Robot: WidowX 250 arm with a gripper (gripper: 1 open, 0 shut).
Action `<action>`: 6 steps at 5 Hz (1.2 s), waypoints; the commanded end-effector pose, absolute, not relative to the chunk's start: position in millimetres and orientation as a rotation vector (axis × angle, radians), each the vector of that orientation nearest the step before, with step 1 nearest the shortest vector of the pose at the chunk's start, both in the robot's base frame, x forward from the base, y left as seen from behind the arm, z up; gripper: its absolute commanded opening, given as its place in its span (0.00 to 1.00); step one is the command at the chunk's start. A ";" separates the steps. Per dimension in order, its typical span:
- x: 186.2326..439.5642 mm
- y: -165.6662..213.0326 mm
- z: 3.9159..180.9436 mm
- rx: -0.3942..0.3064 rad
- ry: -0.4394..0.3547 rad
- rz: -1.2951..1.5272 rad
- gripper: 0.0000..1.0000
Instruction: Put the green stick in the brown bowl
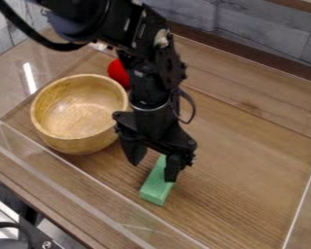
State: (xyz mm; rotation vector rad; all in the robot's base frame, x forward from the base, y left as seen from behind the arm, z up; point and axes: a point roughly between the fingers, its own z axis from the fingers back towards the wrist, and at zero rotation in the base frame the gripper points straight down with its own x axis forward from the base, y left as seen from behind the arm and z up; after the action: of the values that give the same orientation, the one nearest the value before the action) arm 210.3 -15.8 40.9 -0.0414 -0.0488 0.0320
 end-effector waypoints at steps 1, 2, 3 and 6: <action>224.3 -15.2 46.0 -0.047 -0.094 0.046 1.00; 226.3 -18.3 44.0 -0.046 -0.087 0.051 0.00; 228.1 -17.5 52.7 -0.049 -0.085 0.038 0.00; 230.4 -11.6 87.1 -0.062 -0.095 0.139 0.00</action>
State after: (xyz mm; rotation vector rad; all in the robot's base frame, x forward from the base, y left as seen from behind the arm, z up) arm 219.2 -12.4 71.6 -0.0593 -0.0269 0.1365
